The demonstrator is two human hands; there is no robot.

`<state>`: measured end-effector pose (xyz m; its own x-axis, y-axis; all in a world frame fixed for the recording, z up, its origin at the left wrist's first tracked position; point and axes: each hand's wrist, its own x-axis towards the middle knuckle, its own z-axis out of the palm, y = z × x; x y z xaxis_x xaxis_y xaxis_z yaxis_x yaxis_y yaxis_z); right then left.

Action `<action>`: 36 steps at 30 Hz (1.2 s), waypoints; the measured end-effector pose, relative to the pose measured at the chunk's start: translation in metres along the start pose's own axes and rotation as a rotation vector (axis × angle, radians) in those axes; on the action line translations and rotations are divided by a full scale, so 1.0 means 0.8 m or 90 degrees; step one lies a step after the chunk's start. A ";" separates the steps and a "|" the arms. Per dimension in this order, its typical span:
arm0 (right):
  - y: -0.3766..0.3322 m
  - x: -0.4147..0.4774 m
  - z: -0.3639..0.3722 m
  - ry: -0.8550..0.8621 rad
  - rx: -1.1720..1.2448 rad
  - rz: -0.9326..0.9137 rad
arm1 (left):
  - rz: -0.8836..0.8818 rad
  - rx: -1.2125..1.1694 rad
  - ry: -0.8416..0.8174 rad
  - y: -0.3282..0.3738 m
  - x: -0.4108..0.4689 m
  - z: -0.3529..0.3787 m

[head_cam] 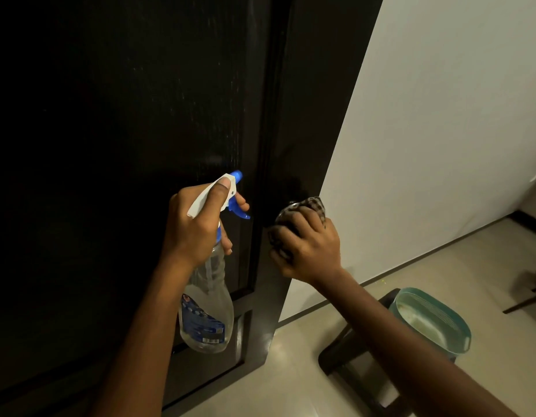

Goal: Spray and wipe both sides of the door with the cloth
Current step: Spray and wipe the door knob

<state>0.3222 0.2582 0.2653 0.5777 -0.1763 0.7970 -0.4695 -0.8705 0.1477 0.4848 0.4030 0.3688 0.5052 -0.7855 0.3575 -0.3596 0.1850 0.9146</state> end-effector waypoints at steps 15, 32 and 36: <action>-0.029 0.002 -0.012 -0.108 -0.041 0.022 | 0.006 -0.011 -0.022 -0.001 0.000 -0.003; -0.044 0.031 -0.036 0.282 1.524 1.356 | 0.011 0.001 -0.048 -0.008 0.002 -0.008; -0.049 0.046 -0.048 0.314 1.530 1.346 | 0.005 -0.008 -0.049 -0.007 0.000 -0.010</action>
<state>0.3361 0.3033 0.3115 0.6384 -0.6107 -0.4686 0.6972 0.7168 0.0156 0.4935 0.4065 0.3650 0.4402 -0.8272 0.3493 -0.3528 0.1985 0.9144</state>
